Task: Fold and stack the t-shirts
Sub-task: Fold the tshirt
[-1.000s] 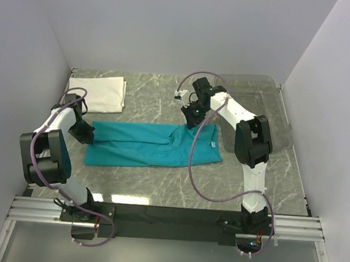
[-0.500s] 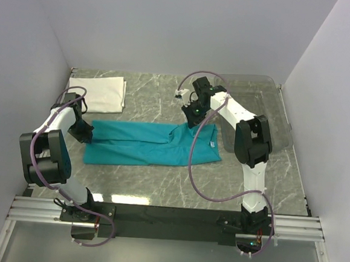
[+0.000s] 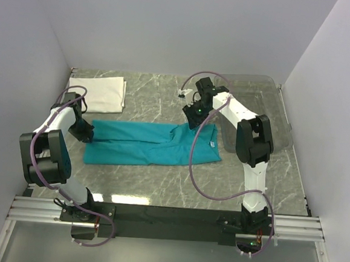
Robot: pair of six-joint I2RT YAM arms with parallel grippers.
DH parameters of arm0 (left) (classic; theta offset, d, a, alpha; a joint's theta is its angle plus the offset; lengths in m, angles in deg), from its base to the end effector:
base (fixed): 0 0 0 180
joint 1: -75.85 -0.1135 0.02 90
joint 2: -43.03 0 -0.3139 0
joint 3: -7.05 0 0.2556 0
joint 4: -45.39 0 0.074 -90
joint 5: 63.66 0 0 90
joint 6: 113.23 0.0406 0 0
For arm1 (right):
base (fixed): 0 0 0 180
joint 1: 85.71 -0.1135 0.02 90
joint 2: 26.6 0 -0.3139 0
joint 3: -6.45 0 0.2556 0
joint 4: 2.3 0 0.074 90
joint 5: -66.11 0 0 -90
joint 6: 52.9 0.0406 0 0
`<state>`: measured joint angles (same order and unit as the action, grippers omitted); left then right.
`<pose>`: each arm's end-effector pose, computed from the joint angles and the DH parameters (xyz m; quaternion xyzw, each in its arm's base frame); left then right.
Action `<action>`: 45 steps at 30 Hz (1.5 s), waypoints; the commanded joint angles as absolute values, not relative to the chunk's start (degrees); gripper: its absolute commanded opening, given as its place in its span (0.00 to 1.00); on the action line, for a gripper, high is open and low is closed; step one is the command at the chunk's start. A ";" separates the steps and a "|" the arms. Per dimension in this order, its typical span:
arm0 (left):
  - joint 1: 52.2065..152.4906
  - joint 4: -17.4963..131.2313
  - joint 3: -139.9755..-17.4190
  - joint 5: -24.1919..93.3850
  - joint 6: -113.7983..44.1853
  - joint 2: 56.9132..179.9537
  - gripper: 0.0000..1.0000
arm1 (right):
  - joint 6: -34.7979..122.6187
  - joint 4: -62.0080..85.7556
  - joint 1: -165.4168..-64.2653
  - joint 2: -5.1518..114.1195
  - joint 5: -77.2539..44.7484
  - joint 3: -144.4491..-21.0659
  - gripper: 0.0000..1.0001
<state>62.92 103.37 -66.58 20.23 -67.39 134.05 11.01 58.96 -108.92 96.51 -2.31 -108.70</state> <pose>0.2899 0.0710 0.2403 -0.4792 0.8668 0.0167 0.1367 0.4392 0.2046 0.2365 -0.4337 0.8641 0.1796 0.1817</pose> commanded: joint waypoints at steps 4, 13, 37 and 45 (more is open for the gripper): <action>63.10 102.66 -70.51 20.27 -64.63 127.78 0.52 | 17.13 52.69 -108.57 90.57 -3.50 -107.68 0.60; 62.93 98.45 -70.00 22.55 -57.43 111.34 0.81 | 6.56 64.05 -108.83 89.05 20.00 -112.05 0.50; 61.96 95.10 -62.68 30.73 -56.10 111.14 0.84 | 28.84 51.88 -114.46 102.78 -2.36 -110.66 0.30; 62.05 91.50 -66.03 28.89 -54.78 118.77 0.86 | 11.18 60.48 -110.33 89.35 16.51 -112.51 0.48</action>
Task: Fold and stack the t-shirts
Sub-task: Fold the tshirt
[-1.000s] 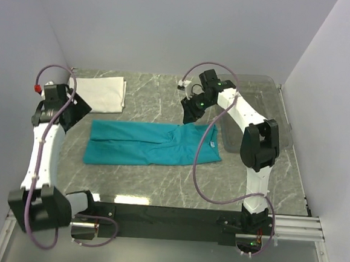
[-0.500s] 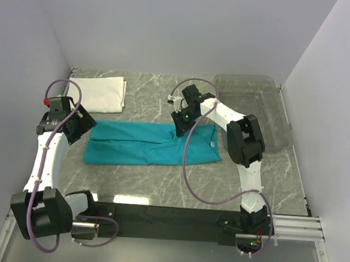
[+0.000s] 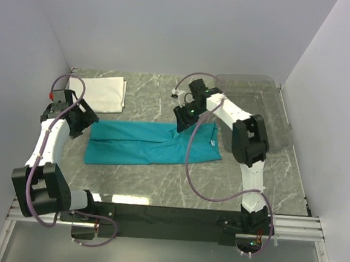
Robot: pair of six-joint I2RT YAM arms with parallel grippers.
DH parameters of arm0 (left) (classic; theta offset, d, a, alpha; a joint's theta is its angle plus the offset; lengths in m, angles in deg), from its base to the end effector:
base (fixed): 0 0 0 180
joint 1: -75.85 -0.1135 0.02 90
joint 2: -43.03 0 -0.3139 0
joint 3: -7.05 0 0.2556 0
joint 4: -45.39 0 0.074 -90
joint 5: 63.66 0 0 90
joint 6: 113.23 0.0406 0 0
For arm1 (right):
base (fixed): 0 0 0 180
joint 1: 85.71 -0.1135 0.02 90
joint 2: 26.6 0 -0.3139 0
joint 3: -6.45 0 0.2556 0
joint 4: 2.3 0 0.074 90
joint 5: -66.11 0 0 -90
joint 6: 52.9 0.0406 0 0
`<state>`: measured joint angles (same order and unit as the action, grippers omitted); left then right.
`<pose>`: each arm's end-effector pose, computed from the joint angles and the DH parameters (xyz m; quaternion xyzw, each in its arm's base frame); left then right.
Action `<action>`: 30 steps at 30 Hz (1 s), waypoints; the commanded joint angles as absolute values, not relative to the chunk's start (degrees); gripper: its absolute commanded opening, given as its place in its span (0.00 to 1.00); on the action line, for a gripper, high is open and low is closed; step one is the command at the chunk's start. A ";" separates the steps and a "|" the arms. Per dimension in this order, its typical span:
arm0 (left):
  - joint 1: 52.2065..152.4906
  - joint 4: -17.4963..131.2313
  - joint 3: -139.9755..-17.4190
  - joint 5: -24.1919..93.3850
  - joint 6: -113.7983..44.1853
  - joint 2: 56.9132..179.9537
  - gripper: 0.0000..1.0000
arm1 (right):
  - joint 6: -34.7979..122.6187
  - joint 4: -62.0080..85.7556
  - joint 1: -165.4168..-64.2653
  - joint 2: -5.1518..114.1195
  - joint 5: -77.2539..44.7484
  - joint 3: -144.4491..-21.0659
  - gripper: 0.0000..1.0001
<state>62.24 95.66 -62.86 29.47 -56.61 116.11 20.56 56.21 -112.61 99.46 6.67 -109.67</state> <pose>0.2455 0.0572 0.3077 -0.3706 0.8739 -0.0794 0.3044 0.4335 0.2431 0.2218 -0.3965 0.8621 0.2741 0.1562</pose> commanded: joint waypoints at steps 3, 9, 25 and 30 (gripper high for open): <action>61.96 89.13 -67.34 28.18 -53.90 123.86 0.86 | 7.49 62.15 -109.53 83.46 20.83 -108.57 0.51; 61.96 86.66 -72.79 30.99 -50.04 134.23 0.80 | 11.51 55.69 -109.27 77.57 21.37 -96.89 0.52; 70.47 86.91 -80.18 44.62 -39.23 141.10 0.24 | 6.96 60.23 -109.62 76.32 8.81 -87.90 0.29; 75.41 88.41 -81.50 42.07 -38.87 147.79 0.04 | 6.68 58.57 -111.02 77.63 4.67 -83.94 0.15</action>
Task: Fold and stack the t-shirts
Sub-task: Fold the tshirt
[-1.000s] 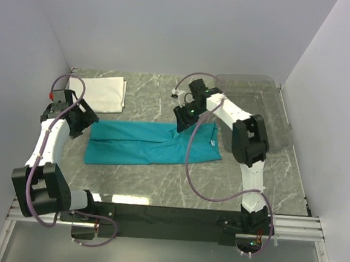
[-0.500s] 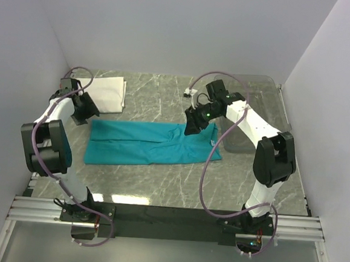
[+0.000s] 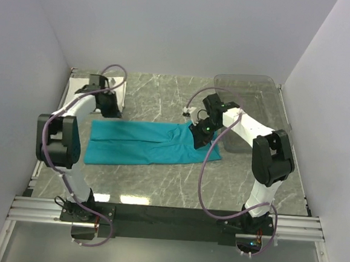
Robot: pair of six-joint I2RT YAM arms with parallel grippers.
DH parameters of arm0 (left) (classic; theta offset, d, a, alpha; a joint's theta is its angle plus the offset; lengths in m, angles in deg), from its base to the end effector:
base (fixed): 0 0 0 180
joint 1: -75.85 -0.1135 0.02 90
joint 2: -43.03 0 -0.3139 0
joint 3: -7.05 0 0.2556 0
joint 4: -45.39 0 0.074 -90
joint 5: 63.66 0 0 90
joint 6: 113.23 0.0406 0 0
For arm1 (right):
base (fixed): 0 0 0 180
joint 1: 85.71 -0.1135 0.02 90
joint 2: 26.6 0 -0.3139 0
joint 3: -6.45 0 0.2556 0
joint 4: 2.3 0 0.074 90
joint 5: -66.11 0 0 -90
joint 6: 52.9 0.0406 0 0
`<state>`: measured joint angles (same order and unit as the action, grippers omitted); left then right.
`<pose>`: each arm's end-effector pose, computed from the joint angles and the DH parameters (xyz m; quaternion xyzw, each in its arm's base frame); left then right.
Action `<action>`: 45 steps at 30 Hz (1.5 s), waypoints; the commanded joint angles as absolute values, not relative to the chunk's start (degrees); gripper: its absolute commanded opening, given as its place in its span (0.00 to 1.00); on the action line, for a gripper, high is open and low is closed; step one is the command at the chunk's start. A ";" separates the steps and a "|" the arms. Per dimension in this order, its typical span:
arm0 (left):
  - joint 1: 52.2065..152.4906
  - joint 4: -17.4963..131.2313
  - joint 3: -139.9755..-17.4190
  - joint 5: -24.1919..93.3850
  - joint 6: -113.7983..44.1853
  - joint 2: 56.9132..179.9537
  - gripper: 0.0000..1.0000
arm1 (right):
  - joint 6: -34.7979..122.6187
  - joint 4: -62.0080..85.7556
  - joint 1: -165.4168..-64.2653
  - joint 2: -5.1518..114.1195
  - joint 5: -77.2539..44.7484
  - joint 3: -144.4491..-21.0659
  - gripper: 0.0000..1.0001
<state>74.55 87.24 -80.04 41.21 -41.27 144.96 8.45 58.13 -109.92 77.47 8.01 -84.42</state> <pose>0.3943 -0.0015 0.2605 -0.1230 0.9427 -0.1640 0.2631 0.3339 0.1736 0.2555 -0.4586 0.8348 0.2665 0.1473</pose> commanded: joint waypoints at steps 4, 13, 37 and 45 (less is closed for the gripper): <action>77.69 88.50 -82.20 40.05 -39.22 150.07 0.01 | 8.44 56.37 -112.78 78.61 3.09 -82.80 0.10; 77.69 89.73 -83.26 36.01 -40.63 154.47 0.01 | 11.60 54.52 -116.30 83.35 -1.30 -82.36 0.02; 75.94 92.19 -66.04 29.50 -57.41 143.24 0.01 | 11.34 59.26 -111.12 98.81 -15.01 -106.93 0.00; 76.20 92.46 -60.67 33.28 -63.56 139.18 0.01 | 16.61 62.78 -110.15 111.12 -16.95 -129.87 0.00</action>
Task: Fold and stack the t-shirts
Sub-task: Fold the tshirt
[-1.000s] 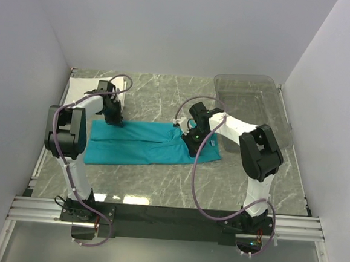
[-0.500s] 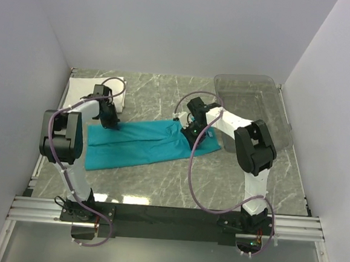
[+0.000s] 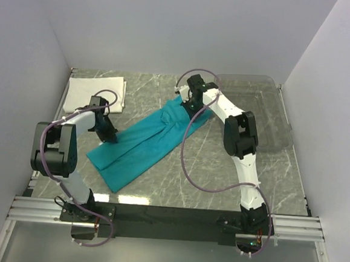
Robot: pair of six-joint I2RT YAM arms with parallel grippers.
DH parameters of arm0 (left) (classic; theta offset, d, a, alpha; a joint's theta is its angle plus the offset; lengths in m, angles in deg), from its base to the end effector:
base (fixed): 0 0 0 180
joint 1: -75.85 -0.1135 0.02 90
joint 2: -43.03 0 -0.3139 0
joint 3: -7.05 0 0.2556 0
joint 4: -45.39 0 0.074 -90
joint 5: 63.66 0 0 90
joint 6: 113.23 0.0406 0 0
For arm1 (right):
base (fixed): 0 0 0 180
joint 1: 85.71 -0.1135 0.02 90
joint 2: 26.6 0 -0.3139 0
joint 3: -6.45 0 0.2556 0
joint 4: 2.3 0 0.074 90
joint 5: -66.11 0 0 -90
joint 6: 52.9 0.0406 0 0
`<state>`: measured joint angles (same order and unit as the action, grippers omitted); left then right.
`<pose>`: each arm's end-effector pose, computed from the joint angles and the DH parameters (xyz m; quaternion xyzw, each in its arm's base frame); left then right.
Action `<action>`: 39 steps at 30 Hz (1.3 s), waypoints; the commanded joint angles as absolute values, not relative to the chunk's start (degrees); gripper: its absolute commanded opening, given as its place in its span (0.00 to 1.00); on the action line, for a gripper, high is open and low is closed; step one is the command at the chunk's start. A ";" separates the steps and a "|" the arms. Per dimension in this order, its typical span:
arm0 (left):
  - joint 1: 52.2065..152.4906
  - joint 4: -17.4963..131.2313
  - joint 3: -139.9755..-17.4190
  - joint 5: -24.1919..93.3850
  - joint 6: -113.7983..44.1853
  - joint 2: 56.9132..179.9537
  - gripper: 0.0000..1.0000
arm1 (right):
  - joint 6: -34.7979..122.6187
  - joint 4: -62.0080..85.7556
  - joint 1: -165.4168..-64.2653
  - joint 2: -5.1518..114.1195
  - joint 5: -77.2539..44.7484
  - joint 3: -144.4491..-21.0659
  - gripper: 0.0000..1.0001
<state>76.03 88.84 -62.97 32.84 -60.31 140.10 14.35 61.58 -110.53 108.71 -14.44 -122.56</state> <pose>0.3244 -0.0056 0.2010 -0.3023 0.9364 -0.1070 0.1424 0.4836 0.2310 0.1989 -0.4089 0.8926 0.0842 0.1700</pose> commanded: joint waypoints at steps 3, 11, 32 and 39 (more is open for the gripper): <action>78.48 91.58 -60.14 35.47 -64.89 139.18 0.01 | 18.37 64.27 -110.24 116.04 -16.78 -139.35 0.00; 79.63 93.60 -69.27 30.56 -63.93 131.54 0.27 | 17.68 57.95 -108.40 105.52 -12.39 -133.26 0.22; 93.95 82.79 -107.50 51.47 -48.53 165.10 0.24 | 10.90 54.17 -100.75 68.77 24.97 -91.78 0.29; 95.10 81.03 -112.51 50.69 -50.12 172.12 0.20 | 12.57 51.53 -99.51 65.25 24.71 -87.46 0.28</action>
<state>94.96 83.66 -107.98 50.08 -49.93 171.36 11.38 54.76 -99.95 69.15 23.42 -87.57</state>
